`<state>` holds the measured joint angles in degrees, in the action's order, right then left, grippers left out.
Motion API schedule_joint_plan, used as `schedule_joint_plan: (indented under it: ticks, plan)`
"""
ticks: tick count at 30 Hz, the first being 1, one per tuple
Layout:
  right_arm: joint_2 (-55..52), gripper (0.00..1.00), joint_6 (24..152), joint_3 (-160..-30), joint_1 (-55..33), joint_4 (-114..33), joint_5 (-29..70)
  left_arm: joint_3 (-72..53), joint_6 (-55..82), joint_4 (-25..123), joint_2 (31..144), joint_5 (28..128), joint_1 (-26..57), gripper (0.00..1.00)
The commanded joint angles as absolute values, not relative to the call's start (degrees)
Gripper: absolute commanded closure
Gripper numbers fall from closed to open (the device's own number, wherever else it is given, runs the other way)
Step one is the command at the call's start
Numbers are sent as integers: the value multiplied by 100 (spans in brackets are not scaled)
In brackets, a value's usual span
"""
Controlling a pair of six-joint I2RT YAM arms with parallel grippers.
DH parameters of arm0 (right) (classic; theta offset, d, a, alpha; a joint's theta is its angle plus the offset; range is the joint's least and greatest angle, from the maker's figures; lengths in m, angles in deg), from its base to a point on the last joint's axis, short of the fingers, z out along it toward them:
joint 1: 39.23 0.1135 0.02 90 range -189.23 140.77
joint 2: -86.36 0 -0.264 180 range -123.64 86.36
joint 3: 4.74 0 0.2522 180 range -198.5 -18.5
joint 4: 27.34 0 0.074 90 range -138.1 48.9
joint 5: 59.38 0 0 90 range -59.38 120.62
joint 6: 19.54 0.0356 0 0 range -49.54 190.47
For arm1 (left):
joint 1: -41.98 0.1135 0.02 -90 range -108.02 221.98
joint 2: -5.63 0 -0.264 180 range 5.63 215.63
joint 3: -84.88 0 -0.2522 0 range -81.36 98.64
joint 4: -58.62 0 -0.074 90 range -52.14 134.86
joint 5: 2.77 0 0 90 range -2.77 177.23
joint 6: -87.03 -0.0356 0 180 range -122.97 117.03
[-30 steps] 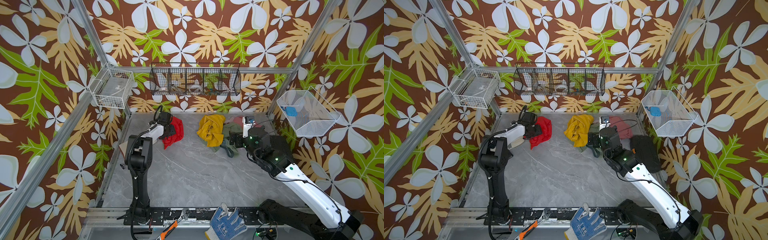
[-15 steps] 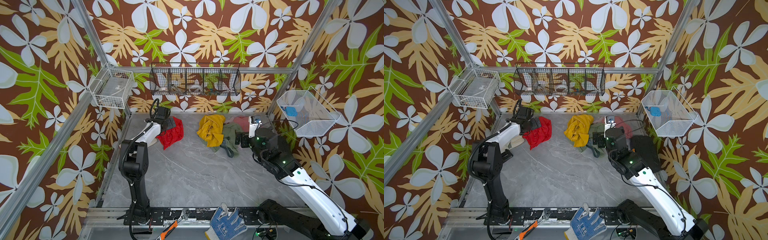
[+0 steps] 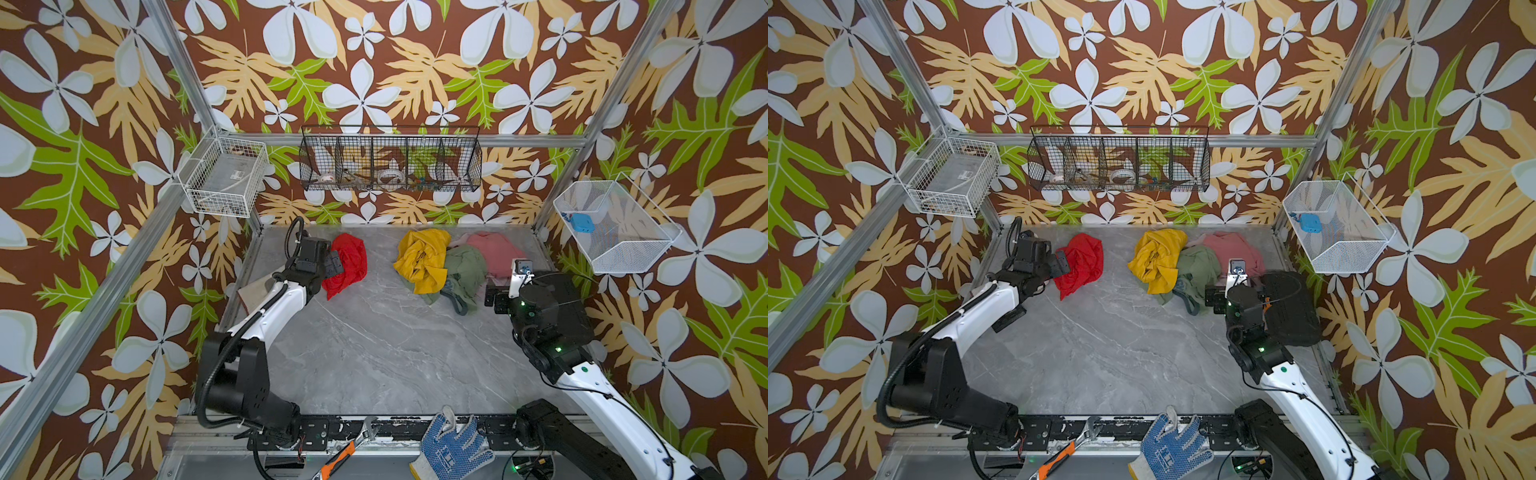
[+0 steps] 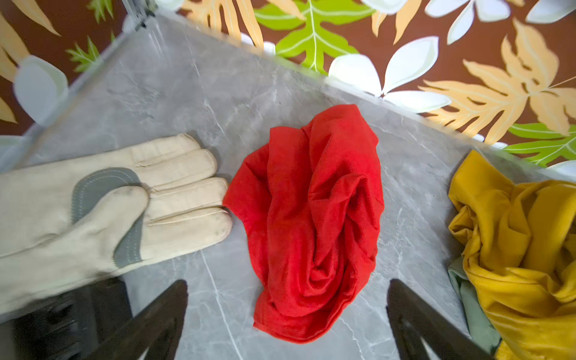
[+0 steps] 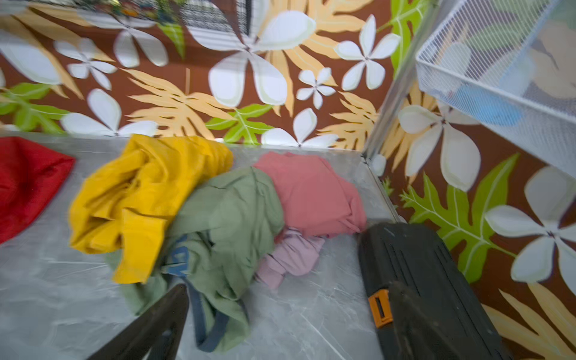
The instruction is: Pick out a specific cloth from the pile
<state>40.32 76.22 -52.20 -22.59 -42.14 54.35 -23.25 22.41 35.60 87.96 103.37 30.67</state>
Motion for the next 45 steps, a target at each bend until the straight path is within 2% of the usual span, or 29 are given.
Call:
schedule_joint_plan:
  ticks: [1, 7, 15, 22, 35, 45]
  plan:
    - [4159, 0, 7706, -4554, -2662, -2596, 5155, -3058, 2004, 4563, 8089, 10760, 3062, 0]
    - [4122, 0, 7536, -3227, -3037, -911, 5330, -4774, 1543, 5989, 6846, 11144, 3047, 0]
    - [2721, 0, 7196, -2919, -3218, 552, 5049, -5777, 1206, 6737, 6359, 11754, 3047, 0]
    - [1641, 0, 7189, -3139, -3326, 1260, 4749, -6073, 1230, 6635, 5999, 12068, 3047, 0]
    - [986, 0, 7170, -3125, -3341, 1845, 4637, -6654, 1235, 6973, 5338, 12364, 3059, 0]
    - [419, 0, 7229, -3139, -3396, 2216, 4593, -6934, 705, 7911, 5555, 12353, 3056, 0]
